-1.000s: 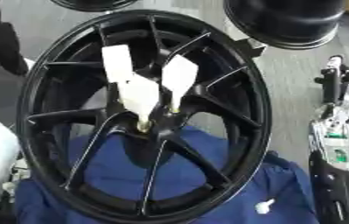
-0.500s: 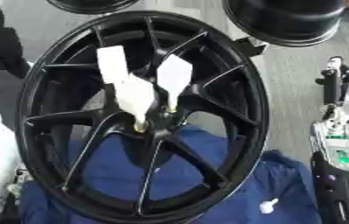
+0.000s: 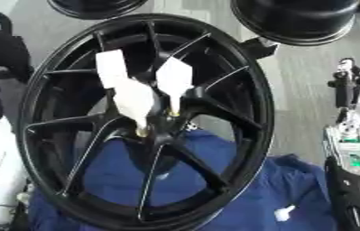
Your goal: Pull the pin out of the wheel hub.
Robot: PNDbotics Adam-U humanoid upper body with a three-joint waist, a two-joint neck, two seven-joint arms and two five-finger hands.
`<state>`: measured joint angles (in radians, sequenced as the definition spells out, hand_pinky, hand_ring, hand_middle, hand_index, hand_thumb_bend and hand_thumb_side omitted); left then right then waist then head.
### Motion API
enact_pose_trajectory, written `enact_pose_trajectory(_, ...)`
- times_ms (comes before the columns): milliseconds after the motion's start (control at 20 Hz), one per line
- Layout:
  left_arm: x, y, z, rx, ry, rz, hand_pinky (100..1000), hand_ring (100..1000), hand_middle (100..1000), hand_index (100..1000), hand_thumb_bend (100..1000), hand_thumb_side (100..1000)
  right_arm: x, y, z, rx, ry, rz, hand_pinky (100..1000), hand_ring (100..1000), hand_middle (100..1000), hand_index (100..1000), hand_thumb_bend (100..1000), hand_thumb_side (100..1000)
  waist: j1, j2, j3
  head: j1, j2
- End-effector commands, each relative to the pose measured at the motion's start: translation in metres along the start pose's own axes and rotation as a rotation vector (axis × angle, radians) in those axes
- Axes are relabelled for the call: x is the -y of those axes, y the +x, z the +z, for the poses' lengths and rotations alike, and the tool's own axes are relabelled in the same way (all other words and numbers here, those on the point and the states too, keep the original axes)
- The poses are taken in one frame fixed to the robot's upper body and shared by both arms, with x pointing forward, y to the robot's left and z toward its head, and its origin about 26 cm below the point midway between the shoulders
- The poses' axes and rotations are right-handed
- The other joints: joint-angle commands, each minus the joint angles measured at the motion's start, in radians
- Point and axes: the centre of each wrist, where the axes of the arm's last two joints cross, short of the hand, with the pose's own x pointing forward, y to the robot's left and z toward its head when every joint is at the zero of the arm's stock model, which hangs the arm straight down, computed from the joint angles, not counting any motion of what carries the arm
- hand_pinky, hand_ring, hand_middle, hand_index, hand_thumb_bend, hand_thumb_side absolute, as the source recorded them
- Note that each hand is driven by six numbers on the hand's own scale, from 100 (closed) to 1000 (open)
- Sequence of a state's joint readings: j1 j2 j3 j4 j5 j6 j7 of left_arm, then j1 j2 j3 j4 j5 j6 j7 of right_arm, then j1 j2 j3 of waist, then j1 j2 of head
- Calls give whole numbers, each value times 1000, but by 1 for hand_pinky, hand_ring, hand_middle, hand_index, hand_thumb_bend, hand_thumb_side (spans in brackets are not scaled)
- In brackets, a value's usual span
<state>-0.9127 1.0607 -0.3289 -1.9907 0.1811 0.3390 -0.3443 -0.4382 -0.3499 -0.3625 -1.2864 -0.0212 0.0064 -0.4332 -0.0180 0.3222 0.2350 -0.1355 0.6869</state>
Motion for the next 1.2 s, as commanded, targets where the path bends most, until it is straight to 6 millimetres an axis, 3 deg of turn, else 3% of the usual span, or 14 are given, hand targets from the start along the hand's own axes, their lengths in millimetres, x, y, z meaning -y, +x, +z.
enact_pose_trajectory(50, -6, 14, -3, -41, -98, -96, 778, 855, 759, 808, 100, 726, 11, 10, -10, 40, -13, 32, 824, 621, 592, 777, 100, 798, 8, -33, 6, -6, 8)
enact_pose_trajectory(750, 17, 50, -38, -126, -389, -245, 806, 785, 729, 818, 100, 828, 15, 8, -10, 36, -12, 48, 824, 622, 591, 778, 100, 798, 14, -37, 16, -22, 10)
enact_pose_trajectory(1200, 27, 51, -44, -135, -422, -221, 794, 783, 724, 814, 100, 864, 12, 10, -8, 46, 2, 22, 825, 622, 591, 778, 100, 792, -15, -31, 20, -39, -8)
